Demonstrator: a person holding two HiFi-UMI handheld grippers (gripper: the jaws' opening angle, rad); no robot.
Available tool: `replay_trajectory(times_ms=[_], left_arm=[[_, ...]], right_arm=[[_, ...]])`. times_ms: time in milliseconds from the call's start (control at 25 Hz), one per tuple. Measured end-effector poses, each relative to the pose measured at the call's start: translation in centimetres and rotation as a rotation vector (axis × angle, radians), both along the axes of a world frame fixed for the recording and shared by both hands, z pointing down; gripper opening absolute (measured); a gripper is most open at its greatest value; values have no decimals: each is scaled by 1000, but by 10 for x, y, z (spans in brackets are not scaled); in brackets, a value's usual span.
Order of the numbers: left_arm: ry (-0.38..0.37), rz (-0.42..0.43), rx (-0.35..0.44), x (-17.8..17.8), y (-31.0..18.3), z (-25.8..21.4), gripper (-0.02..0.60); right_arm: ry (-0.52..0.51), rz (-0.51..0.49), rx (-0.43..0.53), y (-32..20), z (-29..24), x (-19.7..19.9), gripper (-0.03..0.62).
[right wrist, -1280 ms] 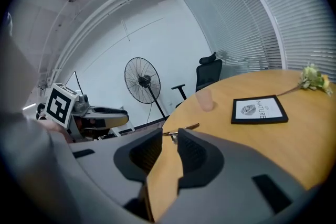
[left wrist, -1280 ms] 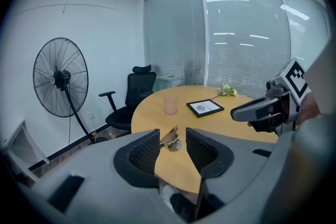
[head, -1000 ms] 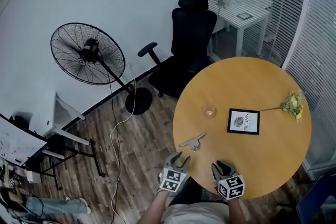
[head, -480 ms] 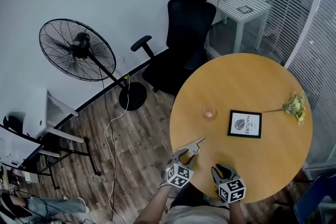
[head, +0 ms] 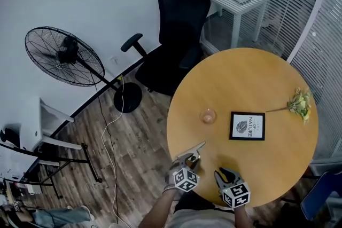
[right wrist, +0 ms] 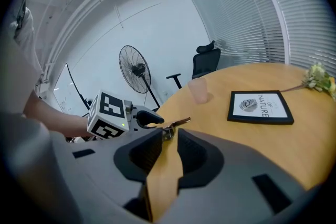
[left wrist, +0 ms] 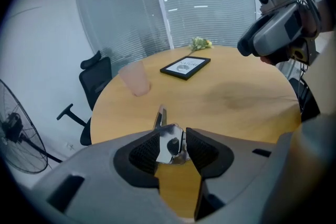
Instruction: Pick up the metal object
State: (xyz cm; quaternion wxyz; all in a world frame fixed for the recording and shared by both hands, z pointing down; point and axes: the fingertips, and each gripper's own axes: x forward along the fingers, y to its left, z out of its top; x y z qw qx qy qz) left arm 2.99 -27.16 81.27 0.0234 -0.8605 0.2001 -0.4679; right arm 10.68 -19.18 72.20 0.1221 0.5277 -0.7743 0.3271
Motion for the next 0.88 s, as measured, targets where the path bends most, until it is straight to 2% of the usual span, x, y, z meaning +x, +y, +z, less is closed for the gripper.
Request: replay_trajectory(times_ms=[160,480,760,880], left_arm=[[-43,18,15,3,-6,11,147],[-60,49,58,4,-8,12,132],[-70,50,82,2,-12,3,67],[-80,70,86,1,-13,0,61]], right_arm=[[-9,-1,-14,-8,5,-1,87],[-7,-17,-31,-11,14,0,87],[2,-20,-41,-5,18,4,87],[8,-12,-43,-4,17,7,83]])
